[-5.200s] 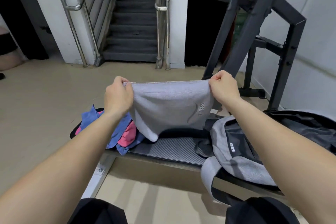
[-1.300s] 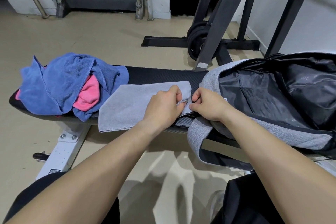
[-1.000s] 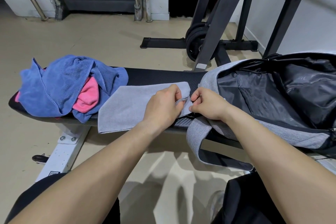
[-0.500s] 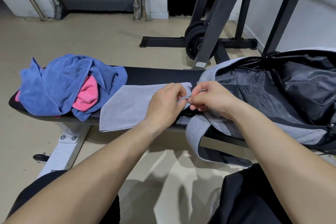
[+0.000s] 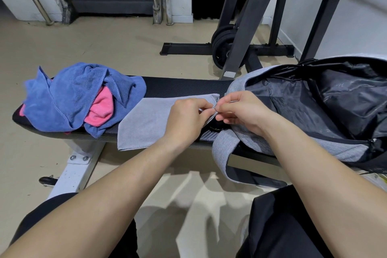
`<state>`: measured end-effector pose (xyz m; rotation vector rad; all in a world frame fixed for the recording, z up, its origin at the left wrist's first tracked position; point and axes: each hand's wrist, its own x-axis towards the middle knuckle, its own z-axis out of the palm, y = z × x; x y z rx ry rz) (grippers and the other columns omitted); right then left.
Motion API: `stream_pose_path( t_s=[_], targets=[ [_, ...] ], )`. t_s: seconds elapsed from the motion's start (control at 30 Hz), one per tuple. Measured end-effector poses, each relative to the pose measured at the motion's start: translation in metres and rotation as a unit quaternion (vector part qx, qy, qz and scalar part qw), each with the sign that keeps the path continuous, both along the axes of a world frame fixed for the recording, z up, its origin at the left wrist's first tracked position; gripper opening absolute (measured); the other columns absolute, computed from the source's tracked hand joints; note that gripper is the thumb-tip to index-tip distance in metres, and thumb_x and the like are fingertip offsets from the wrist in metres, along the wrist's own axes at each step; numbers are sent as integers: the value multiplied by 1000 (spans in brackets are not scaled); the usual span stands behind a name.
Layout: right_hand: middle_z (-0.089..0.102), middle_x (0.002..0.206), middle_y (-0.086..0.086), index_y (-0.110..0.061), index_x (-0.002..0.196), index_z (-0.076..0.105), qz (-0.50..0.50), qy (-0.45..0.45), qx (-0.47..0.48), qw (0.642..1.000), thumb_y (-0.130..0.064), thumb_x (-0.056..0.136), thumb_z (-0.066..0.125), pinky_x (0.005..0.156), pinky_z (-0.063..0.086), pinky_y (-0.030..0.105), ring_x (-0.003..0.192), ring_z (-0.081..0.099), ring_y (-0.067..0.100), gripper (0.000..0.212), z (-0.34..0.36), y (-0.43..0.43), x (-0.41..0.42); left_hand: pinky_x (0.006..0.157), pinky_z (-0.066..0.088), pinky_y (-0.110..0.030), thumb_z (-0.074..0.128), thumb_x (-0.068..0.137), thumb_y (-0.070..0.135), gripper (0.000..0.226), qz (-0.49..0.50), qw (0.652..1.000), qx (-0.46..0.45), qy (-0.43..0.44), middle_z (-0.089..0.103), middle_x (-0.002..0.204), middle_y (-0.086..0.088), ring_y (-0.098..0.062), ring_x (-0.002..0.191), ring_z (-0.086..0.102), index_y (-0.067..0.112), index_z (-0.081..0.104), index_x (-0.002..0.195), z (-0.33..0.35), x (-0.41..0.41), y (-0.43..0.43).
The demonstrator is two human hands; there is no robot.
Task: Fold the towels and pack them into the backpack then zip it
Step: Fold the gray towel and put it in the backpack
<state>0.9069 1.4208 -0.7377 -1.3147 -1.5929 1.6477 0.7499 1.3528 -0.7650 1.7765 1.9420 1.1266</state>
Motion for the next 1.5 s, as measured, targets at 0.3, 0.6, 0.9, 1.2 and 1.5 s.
stream_pose_path(
  t_s=[0.3, 0.6, 0.9, 1.2, 1.5],
  targets=[
    [78, 93, 13, -12, 103, 66, -3, 16, -1, 1000, -2, 85, 71, 71, 50, 27, 73, 66, 15, 21, 6, -4, -2, 80, 55, -34, 73, 85, 29, 12, -31, 999, -15, -10, 71, 89, 16, -4, 85, 66, 26, 72, 97, -2, -10, -1],
    [61, 105, -7, -35, 114, 68, 11, -189, 273, 943, -30, 85, 74, 82, 44, 27, 91, 59, 6, 30, -16, 24, 3, 71, 54, -40, 60, 73, 30, 6, 11, 999, 10, -43, 67, 75, 16, -7, 78, 65, 30, 62, 78, 18, -33, -19],
    [70, 80, -11, -24, 84, 73, 96, -174, 257, 946, -23, 89, 72, 69, 42, 20, 63, 57, -6, 5, -17, 20, -17, 71, 52, -28, 65, 77, 19, 12, 20, 999, 18, -20, 67, 76, 19, -1, 79, 64, 30, 63, 78, 21, -55, -37],
    [71, 70, 1, -15, 80, 71, 101, -166, 280, 940, -9, 82, 79, 71, 58, 37, 58, 63, 9, 11, 26, 6, -14, 75, 55, -29, 67, 84, 20, 12, 74, 996, 39, -33, 70, 79, 16, -1, 80, 66, 31, 67, 83, 41, -85, -51],
    [72, 82, -4, -18, 85, 66, 185, -162, 373, 895, 4, 86, 61, 60, 53, 31, 60, 62, 8, 23, 179, -4, -27, 80, 56, -31, 66, 81, 20, 12, 119, 983, 137, -9, 71, 76, 17, -5, 77, 69, 30, 71, 84, 169, -110, -31]
  ],
)
